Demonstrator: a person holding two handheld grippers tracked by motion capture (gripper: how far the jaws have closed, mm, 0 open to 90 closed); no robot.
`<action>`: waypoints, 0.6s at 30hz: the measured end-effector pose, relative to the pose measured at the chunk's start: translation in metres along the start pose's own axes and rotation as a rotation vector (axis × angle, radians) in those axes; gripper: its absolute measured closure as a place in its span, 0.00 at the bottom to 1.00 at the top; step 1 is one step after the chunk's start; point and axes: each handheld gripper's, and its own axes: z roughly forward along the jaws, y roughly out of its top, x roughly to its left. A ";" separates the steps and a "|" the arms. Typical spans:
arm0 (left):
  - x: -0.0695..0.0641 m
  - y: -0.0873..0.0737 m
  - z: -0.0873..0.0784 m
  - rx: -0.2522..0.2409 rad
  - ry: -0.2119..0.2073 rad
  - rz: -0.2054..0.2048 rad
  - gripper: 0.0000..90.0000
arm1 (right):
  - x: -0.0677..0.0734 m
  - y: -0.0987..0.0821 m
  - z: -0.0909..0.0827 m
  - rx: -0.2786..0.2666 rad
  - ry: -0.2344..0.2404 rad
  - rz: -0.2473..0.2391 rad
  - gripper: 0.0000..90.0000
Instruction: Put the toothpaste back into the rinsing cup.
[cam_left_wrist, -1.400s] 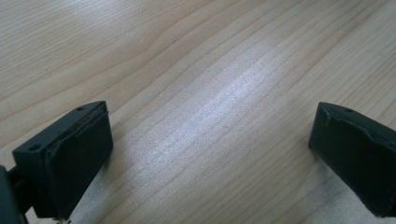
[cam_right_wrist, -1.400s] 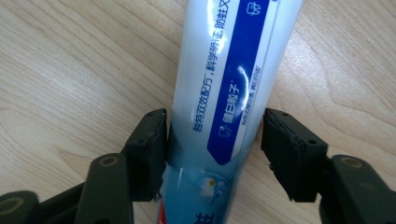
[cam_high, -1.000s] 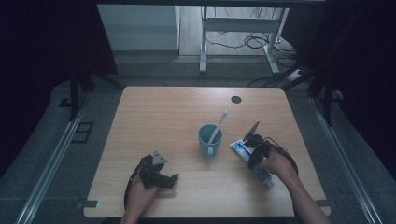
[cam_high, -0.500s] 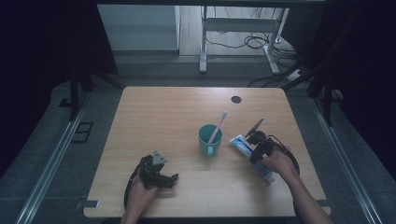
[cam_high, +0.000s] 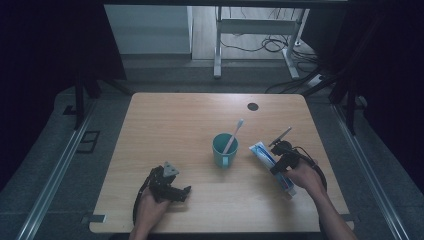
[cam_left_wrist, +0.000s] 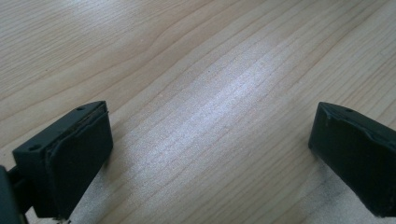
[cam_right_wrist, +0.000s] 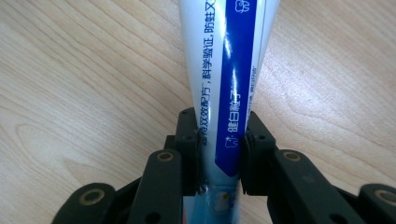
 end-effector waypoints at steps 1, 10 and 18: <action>0.000 0.000 0.000 0.000 0.000 0.000 0.00 | 0.000 0.000 -0.002 -0.009 -0.001 -0.001 0.81; 0.000 0.000 0.000 0.002 0.000 0.002 0.00 | 0.002 -0.005 -0.015 -0.092 0.003 -0.017 0.81; 0.000 0.000 0.000 0.002 -0.002 0.002 0.00 | 0.004 -0.011 -0.025 -0.180 0.018 -0.018 0.81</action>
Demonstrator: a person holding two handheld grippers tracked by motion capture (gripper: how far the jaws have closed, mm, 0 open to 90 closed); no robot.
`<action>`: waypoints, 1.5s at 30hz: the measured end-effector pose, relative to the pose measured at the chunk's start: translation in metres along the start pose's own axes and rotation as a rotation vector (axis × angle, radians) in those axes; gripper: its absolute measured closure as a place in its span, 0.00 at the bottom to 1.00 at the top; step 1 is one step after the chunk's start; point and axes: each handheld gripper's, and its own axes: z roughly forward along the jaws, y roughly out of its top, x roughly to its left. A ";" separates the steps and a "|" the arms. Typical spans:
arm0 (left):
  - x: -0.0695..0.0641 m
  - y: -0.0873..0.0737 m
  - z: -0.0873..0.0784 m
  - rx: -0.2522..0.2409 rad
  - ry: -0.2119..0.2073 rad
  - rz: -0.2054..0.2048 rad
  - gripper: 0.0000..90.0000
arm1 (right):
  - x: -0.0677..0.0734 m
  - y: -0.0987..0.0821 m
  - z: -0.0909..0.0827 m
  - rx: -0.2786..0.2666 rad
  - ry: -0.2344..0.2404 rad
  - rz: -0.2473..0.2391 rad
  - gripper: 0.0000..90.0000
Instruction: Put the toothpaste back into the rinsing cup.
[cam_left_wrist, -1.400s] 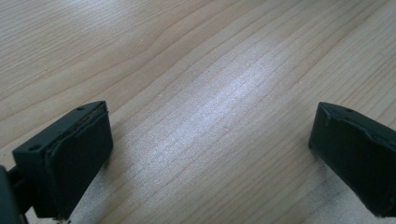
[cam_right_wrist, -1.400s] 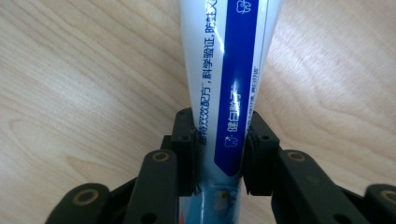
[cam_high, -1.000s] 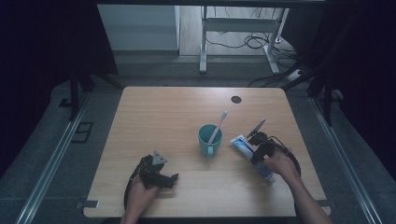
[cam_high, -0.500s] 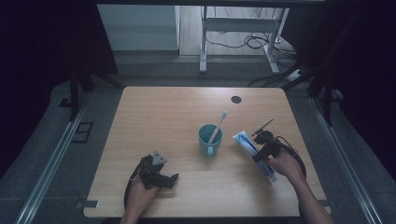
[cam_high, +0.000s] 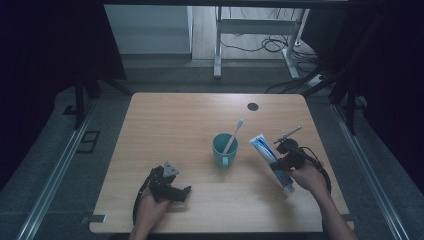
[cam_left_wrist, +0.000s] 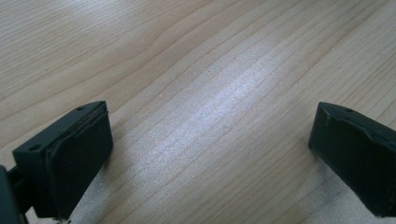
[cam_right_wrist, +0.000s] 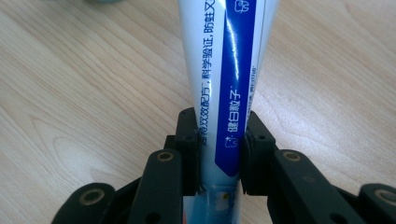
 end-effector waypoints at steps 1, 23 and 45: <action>0.000 0.000 0.000 0.000 0.000 0.000 0.00 | 0.000 0.000 -0.001 -0.010 -0.001 0.000 0.81; 0.000 0.000 0.000 -0.002 0.000 -0.002 0.00 | 0.010 -0.003 -0.021 -0.241 0.024 -0.016 0.81; 0.000 0.000 0.000 -0.001 0.001 0.005 0.00 | 0.028 0.012 -0.042 -0.427 0.044 -0.078 0.80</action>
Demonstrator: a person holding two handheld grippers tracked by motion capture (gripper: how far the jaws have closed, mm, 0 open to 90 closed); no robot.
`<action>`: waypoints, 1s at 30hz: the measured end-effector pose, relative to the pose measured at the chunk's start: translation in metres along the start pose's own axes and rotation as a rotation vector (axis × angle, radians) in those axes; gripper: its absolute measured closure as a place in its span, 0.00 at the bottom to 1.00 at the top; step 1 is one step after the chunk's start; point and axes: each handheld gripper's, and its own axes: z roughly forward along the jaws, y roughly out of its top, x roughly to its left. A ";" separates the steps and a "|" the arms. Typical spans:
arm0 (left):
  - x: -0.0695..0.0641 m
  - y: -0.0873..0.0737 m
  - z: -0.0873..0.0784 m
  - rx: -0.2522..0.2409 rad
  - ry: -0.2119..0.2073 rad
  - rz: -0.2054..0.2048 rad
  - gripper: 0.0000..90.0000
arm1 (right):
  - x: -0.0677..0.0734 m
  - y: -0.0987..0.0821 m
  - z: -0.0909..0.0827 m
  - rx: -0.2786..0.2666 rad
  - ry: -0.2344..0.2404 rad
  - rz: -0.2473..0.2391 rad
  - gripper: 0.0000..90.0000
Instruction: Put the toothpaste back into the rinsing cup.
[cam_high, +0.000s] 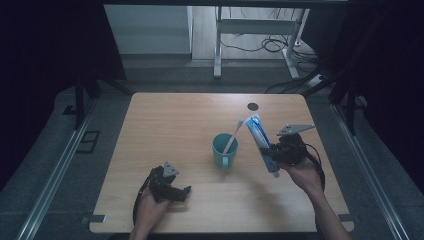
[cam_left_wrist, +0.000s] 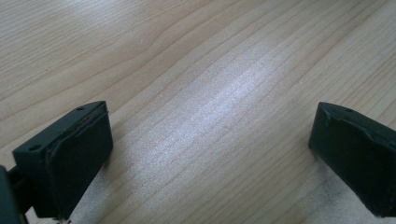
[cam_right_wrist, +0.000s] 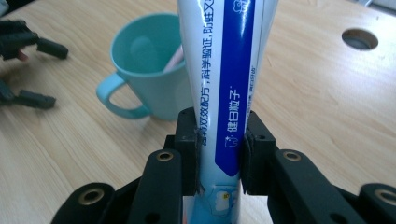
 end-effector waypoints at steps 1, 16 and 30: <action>0.000 0.000 0.000 -0.002 0.000 -0.002 0.00 | 0.001 0.002 0.000 -0.006 0.004 -0.001 0.80; 0.000 0.000 0.000 -0.002 0.000 -0.002 0.00 | 0.005 0.014 0.005 -0.094 0.020 -0.003 0.80; 0.000 0.000 0.000 -0.001 0.001 0.000 0.00 | 0.009 0.029 0.013 -0.150 0.015 -0.002 0.80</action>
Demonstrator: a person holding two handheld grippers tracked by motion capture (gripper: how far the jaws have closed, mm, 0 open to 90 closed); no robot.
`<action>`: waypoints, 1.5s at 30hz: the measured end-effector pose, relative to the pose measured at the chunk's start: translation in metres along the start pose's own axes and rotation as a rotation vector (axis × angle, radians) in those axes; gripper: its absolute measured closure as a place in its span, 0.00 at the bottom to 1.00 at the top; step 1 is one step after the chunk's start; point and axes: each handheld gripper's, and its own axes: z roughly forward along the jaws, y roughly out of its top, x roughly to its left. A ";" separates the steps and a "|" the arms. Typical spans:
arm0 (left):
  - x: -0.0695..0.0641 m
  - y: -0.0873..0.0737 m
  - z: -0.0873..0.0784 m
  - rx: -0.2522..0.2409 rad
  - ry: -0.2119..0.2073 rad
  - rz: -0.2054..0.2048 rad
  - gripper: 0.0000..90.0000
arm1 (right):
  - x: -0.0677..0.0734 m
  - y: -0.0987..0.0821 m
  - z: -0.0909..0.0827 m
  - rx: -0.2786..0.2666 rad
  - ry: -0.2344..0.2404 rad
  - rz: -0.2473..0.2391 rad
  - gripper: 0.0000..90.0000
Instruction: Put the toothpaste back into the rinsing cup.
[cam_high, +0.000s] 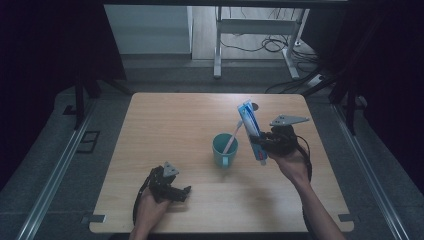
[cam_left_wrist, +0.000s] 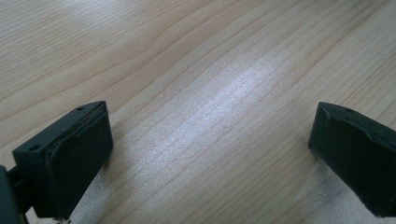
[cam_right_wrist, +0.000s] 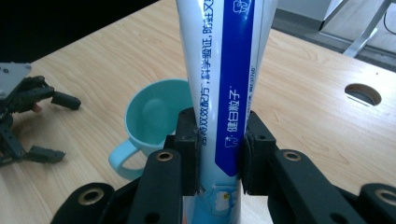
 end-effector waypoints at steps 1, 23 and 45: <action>0.000 0.000 0.000 0.000 0.000 0.000 0.00 | 0.000 0.001 0.001 -0.005 0.004 -0.001 0.80; 0.000 0.000 0.000 -0.002 0.000 -0.003 0.00 | 0.011 0.024 0.015 -0.083 0.023 0.006 0.80; 0.000 0.000 0.000 0.002 0.000 0.001 0.00 | 0.024 0.045 0.036 -0.137 0.047 0.010 0.80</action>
